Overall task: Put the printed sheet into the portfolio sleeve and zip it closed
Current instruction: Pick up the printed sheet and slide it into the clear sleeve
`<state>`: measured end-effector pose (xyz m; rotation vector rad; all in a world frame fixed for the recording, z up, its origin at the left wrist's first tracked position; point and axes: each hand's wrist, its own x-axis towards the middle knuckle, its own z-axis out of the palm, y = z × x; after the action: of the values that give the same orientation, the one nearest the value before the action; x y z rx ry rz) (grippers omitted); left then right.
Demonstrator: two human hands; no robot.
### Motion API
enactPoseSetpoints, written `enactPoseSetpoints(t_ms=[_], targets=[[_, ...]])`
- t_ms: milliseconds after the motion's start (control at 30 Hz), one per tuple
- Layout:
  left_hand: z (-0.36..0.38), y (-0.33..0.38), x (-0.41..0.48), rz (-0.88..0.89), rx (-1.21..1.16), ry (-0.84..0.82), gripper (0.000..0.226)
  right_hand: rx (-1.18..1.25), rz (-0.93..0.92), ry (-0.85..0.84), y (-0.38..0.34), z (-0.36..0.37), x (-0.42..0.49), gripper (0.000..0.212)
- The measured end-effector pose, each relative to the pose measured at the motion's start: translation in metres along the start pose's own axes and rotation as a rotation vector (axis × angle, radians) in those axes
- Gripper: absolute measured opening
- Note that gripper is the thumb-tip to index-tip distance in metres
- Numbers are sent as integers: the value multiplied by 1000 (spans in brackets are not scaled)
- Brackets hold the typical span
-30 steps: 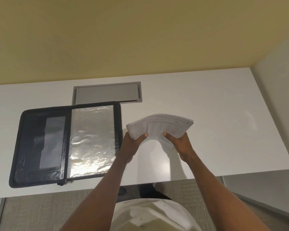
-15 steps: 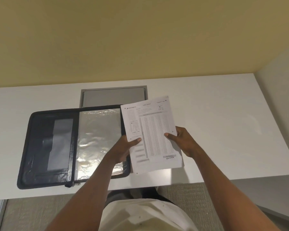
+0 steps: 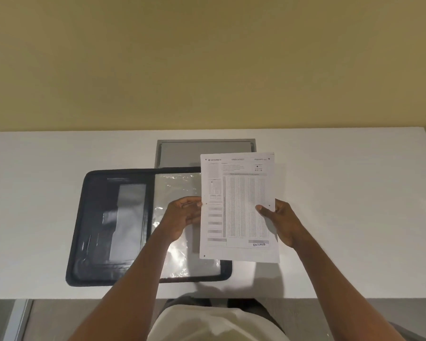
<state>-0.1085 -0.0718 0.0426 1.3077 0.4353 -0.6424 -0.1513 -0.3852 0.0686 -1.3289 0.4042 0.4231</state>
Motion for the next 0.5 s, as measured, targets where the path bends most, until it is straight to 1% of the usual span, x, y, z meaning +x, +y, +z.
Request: enactPoseSetpoints(t_ms=[100, 133, 200, 233, 267, 333, 400, 467, 500], targets=[[-24, 12, 17, 60, 47, 159, 23, -3, 12, 39, -1, 8, 11, 33], [-34, 17, 25, 94, 152, 238, 23, -15, 9, 53, -1, 12, 16, 33], [-53, 27, 42, 200, 550, 383, 26, -46, -7, 86, -2, 19, 25, 32], [-63, 33, 50, 258, 751, 420, 29, -59, -9, 104, -3, 22, 28, 32], [-72, 38, 59, 296, 886, 430, 33, -67, -6, 121, -3, 25, 31, 32], [-85, 49, 73, 313, 1046, 393, 42, -88, -5, 145, -6, 30, 36, 30], [-95, 59, 86, 349, 1203, 354, 46, -114, -14, 165, -9, 35, 37, 25], [-104, 64, 97, 390, 1307, 348, 45, -139, -18, 194, -11, 41, 37, 21], [-107, 66, 101, 381, 1338, 343, 46, -151, -14, 210, -11, 43, 37, 20]])
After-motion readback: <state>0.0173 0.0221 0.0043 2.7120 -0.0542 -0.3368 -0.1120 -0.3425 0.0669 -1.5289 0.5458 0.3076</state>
